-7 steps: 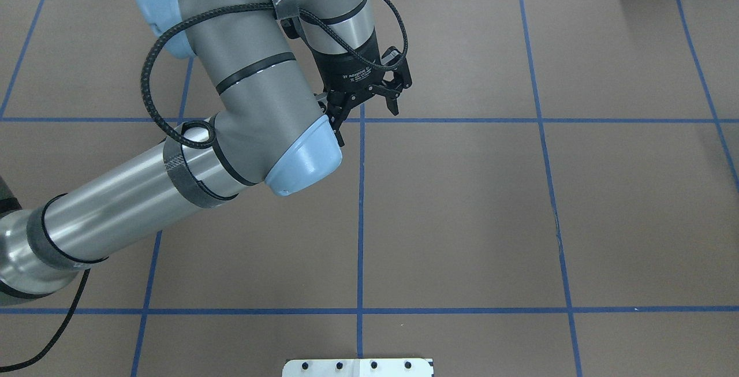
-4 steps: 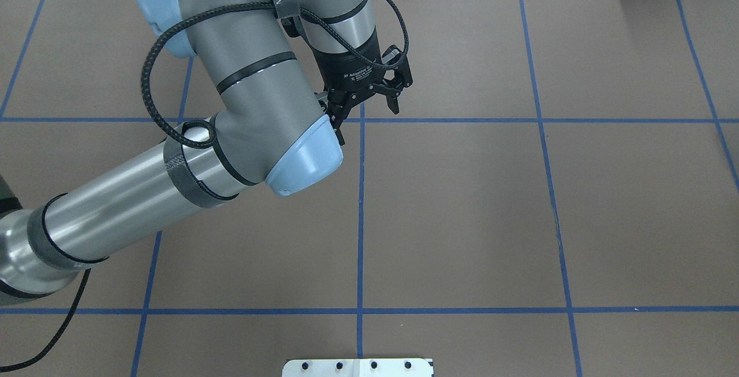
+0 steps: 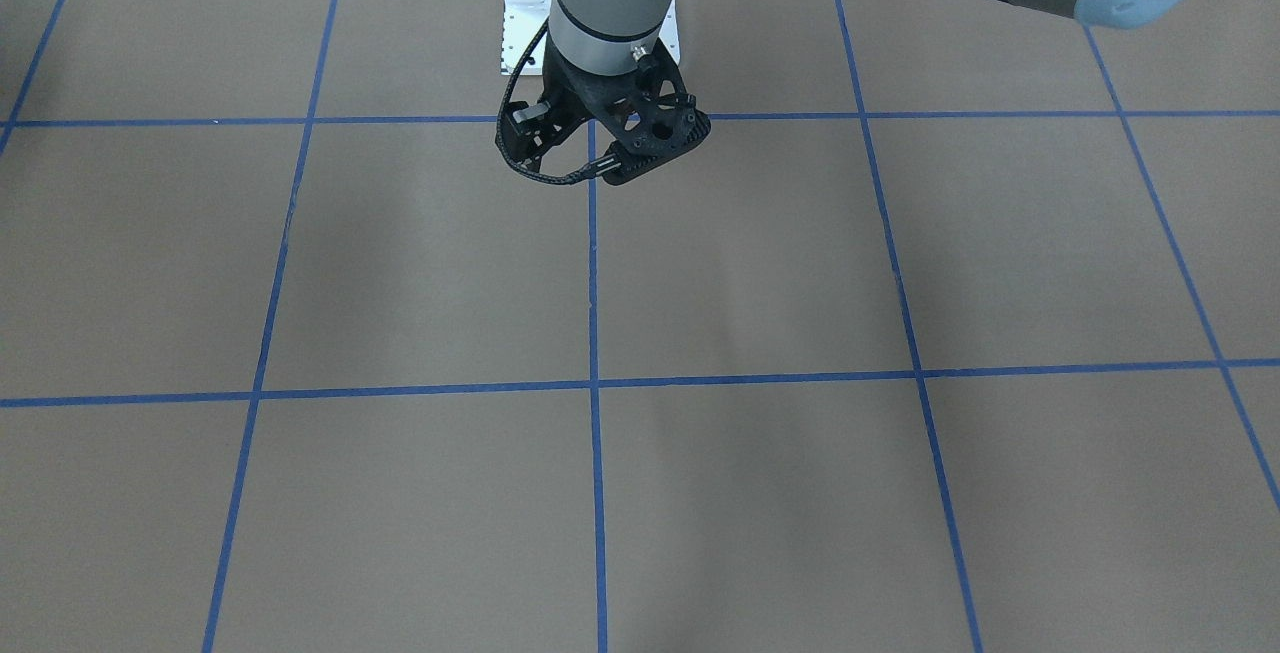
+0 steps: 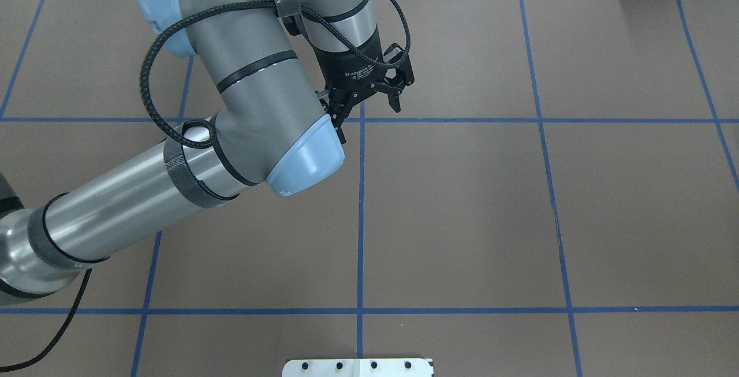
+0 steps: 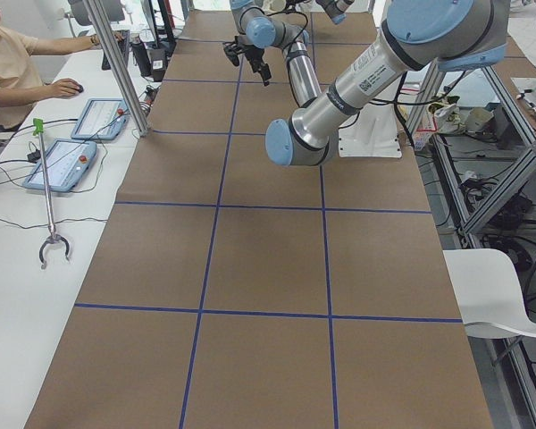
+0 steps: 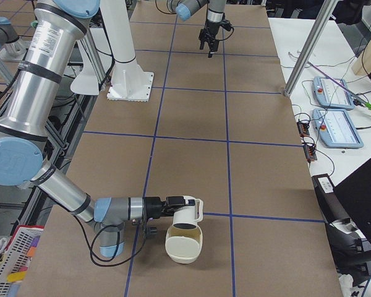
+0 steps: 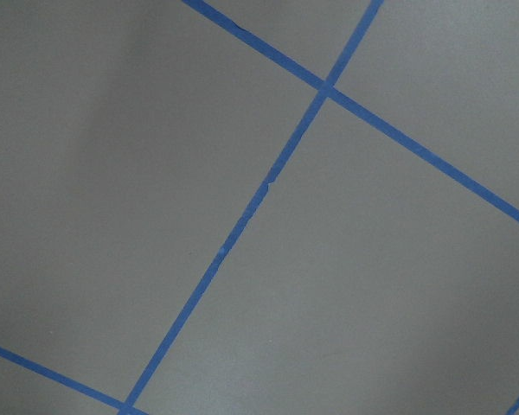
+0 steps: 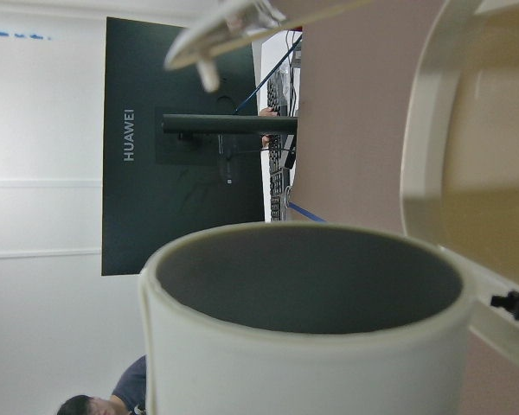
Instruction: Left arm hands cup to right arm to dump lemon
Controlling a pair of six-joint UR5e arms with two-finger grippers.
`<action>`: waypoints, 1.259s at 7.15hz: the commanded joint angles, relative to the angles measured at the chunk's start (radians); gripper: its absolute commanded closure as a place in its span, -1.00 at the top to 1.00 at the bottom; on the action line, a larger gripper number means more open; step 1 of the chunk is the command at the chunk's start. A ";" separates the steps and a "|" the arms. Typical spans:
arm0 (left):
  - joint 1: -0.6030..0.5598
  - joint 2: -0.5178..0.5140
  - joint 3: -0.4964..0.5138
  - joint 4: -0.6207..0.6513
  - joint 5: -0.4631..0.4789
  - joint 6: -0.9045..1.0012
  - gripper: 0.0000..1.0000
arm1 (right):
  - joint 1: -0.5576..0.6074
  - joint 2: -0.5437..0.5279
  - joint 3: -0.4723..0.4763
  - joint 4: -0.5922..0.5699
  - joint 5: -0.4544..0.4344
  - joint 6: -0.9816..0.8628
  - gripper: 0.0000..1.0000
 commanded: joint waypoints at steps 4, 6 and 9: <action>0.003 -0.001 -0.018 0.016 0.036 -0.013 1.00 | 0.067 0.034 -0.028 0.047 0.025 0.290 -1.00; 0.003 -0.001 -0.028 0.033 0.053 -0.014 1.00 | 0.068 0.026 -0.036 0.098 0.036 0.371 -1.00; 0.004 -0.015 -0.051 0.075 0.091 -0.014 1.00 | 0.064 0.035 -0.123 0.235 0.050 0.502 -1.00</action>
